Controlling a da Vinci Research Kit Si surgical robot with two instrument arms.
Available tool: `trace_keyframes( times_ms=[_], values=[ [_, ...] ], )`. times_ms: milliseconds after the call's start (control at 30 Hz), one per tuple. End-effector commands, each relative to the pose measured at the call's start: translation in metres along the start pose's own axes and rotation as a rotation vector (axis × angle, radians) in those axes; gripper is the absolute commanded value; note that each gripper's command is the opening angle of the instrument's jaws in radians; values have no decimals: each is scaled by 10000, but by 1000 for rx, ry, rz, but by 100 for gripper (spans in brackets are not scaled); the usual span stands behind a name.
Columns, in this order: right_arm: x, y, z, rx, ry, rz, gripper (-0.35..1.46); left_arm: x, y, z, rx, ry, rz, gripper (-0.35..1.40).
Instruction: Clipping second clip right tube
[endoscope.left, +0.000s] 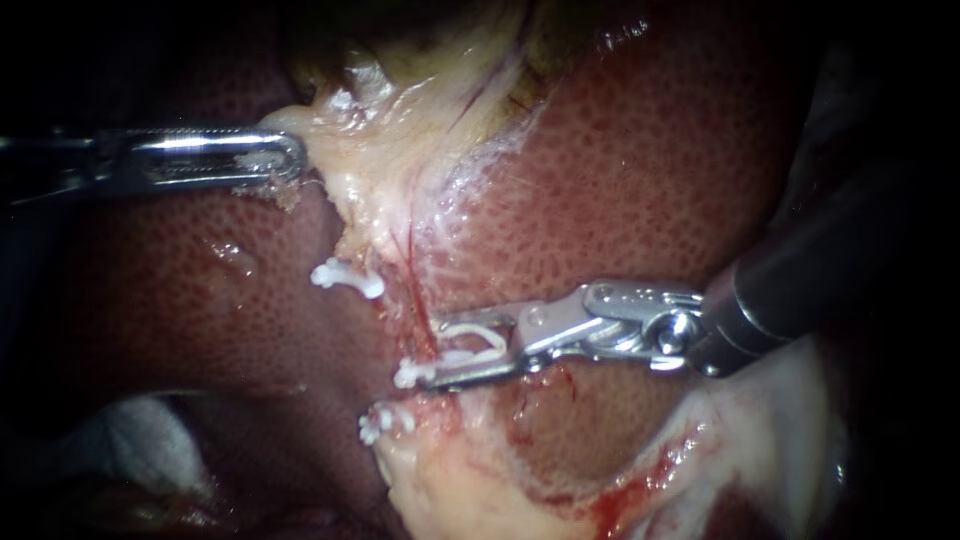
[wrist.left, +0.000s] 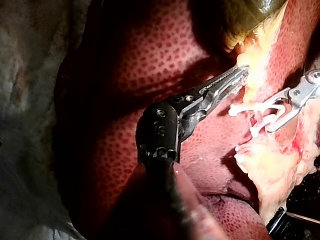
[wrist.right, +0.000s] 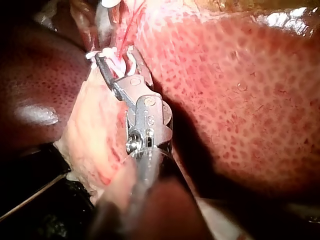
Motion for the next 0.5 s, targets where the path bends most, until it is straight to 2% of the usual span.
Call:
trace_keyframes(
  times_ms=[33,233,500],
  values=[
    [0,-1,4,2,3,1,42,0,0,1,0,0,0,-35],
    [6,-10,17,40,56,3,47,0,0,1,1,0,0,-35],
    [11,-36,22,153,65,28,45,0,0,0,0,0,0,-35]
  ],
)
